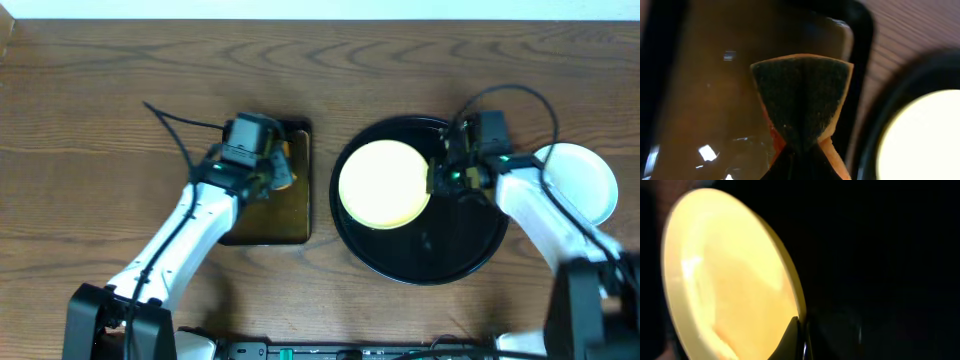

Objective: Clean dirty plates on tray and stack at the side
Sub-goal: 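Return the sponge to the water tray with the left gripper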

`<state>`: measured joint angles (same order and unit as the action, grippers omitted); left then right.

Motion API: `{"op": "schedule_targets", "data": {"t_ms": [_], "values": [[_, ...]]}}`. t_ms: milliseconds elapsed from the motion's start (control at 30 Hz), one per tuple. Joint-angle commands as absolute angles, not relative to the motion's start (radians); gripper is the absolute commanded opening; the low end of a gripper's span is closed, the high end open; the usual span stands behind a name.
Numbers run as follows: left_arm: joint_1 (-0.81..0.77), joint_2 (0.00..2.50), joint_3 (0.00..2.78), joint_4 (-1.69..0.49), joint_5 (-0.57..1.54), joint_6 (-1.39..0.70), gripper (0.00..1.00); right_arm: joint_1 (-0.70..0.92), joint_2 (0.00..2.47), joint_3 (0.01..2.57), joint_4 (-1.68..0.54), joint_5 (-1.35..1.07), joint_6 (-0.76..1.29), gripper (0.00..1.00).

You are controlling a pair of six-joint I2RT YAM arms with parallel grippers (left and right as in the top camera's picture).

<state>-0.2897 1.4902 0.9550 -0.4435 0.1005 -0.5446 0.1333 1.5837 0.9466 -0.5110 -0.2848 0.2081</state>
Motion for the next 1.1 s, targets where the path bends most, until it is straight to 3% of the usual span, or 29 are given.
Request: {"op": "schedule_targets", "data": {"t_ms": [0,567,767,900,1067], "values": [[-0.257,1.484,0.953,-0.462,0.092,-0.531,0.08,0.157,1.492,0.957,-0.516,-0.276,0.155,0.01],[-0.252,1.484,0.953,-0.490,0.091,-0.490,0.08,0.157,1.350,0.956,-0.519,-0.083,0.117,0.01],[-0.252,1.484,0.953,-0.493,0.092,-0.490,0.08,0.157,1.404,0.955,-0.475,-0.083,0.044,0.19],[-0.252,1.484,0.953,-0.496,0.092,-0.490,0.08,0.150,1.478,0.955,-0.425,-0.088,0.027,0.38],[-0.252,1.484,0.953,-0.498,0.092,-0.490,0.08,0.137,1.588,0.955,-0.351,-0.185,-0.001,0.43]]}}
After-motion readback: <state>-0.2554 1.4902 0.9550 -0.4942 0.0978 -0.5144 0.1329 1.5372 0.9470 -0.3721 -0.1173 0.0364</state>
